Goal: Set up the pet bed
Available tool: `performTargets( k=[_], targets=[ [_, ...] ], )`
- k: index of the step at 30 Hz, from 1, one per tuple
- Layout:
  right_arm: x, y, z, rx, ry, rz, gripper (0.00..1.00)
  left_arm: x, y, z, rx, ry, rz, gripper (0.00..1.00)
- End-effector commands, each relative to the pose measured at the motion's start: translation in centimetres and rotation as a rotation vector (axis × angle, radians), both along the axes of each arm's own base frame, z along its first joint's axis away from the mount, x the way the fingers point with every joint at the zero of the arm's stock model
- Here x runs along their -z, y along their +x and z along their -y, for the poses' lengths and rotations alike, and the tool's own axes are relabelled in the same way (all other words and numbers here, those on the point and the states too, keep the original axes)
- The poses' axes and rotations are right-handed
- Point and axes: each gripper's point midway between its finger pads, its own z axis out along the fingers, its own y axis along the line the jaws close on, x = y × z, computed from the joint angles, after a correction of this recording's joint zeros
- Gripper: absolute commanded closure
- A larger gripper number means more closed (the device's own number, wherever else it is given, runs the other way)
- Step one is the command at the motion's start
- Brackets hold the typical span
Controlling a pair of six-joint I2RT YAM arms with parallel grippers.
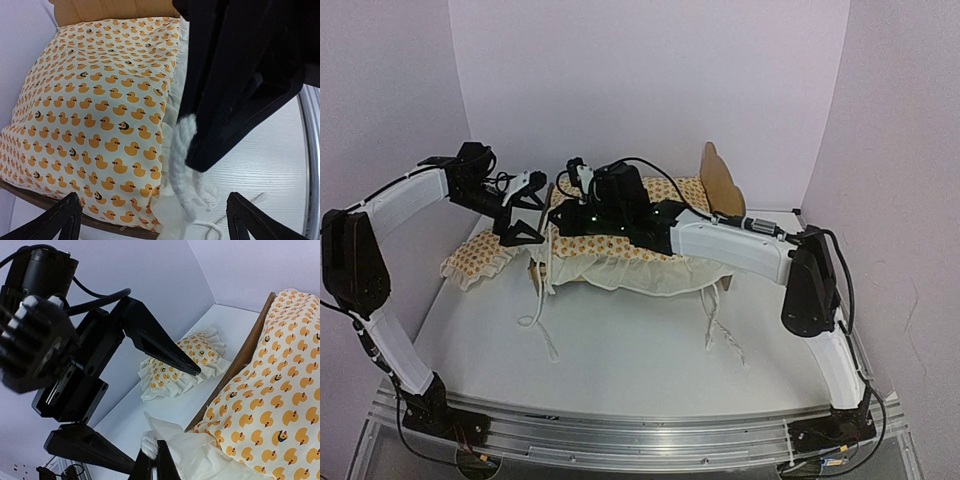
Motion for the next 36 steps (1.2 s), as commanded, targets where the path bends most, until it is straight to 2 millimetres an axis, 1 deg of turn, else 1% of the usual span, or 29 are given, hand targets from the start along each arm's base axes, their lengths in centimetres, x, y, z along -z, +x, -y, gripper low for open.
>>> performTargets(
  k=[1, 4, 8, 9, 10, 11, 13, 14, 15, 16, 18, 19, 21, 24, 26, 27, 29, 31, 32, 34, 36],
  targets=[
    [-1.6, 0.1, -0.4, -0.005, 0.034, 0.031, 1.00, 2.6, 2.2, 0.0, 0.036, 0.095, 0.169, 0.02],
    [-2.0, 0.0, -0.1, -0.001, 0.037, 0.037, 1.00, 3.3, 3.5, -0.4, 0.013, 0.138, 0.213, 0.07],
    [-2.4, 0.0, 0.1, 0.005, 0.034, 0.055, 1.00, 4.7, 3.6, -0.6, 0.033, 0.172, 0.181, 0.17],
    [-2.6, -0.1, 0.1, 0.002, 0.036, 0.058, 1.00, 5.1, 3.5, -0.6, 0.034, 0.177, 0.166, 0.22],
    [-2.6, -0.1, 0.1, -0.002, 0.037, 0.059, 1.00, 5.4, 3.6, -0.6, 0.033, 0.182, 0.153, 0.31],
    [-2.6, -0.2, 0.0, -0.011, 0.038, 0.058, 1.00, 5.5, 3.8, -0.6, 0.026, 0.180, 0.147, 0.43],
    [-2.0, -0.4, 0.0, -0.021, 0.031, 0.048, 1.00, 5.2, 3.9, -0.4, 0.023, 0.168, 0.139, 0.64],
    [-1.7, -0.5, 0.0, -0.023, 0.027, 0.039, 1.00, 5.0, 3.9, -0.3, 0.030, 0.161, 0.138, 0.75],
    [-1.3, -0.6, 0.1, -0.024, 0.021, 0.032, 1.00, 4.9, 3.8, -0.2, 0.033, 0.157, 0.137, 0.91],
    [-0.7, -0.7, 0.2, -0.028, 0.013, 0.023, 1.00, 4.6, 3.9, -0.2, 0.028, 0.151, 0.143, 0.98],
    [0.3, -1.1, 0.3, -0.044, -0.007, 0.013, 1.00, 3.8, 4.6, 0.0, 0.001, 0.130, 0.163, 1.00],
    [0.9, -1.4, 0.3, -0.055, -0.018, 0.007, 0.99, 2.9, 5.2, 0.1, -0.029, 0.107, 0.184, 1.00],
    [2.9, -2.1, 0.4, -0.080, -0.058, -0.008, 0.95, 0.8, 6.4, 0.3, -0.086, 0.058, 0.244, 1.00],
    [5.3, -3.1, -0.2, -0.122, -0.084, -0.017, 0.83, -2.8, 8.0, 0.5, -0.161, -0.018, 0.331, 1.00],
    [7.5, -3.2, -0.7, -0.128, -0.107, -0.041, 0.73, -4.2, 8.7, 0.6, -0.186, -0.043, 0.340, 1.00],
    [8.0, -3.1, -0.9, -0.127, -0.109, -0.050, 0.67, -4.4, 8.8, 0.6, -0.186, -0.045, 0.338, 1.00],
    [9.8, -2.5, -1.3, -0.111, -0.126, -0.065, 0.58, -4.3, 8.7, 0.6, -0.178, -0.038, 0.333, 1.00],
    [11.0, -1.9, -1.8, -0.088, -0.129, -0.077, 0.56, -3.8, 8.6, 0.6, -0.175, -0.034, 0.330, 1.00],
    [11.0, -1.6, -2.0, -0.080, -0.122, -0.078, 0.55, -3.7, 8.5, 0.6, -0.175, -0.034, 0.328, 1.00],
    [12.3, -0.9, -2.5, -0.054, -0.123, -0.092, 0.52, -3.8, 8.5, 0.6, -0.177, -0.040, 0.333, 1.00],
    [12.9, 0.2, -2.6, 0.005, -0.112, -0.100, 0.50, -3.9, 8.5, 0.6, -0.177, -0.043, 0.330, 1.00]
  ],
)
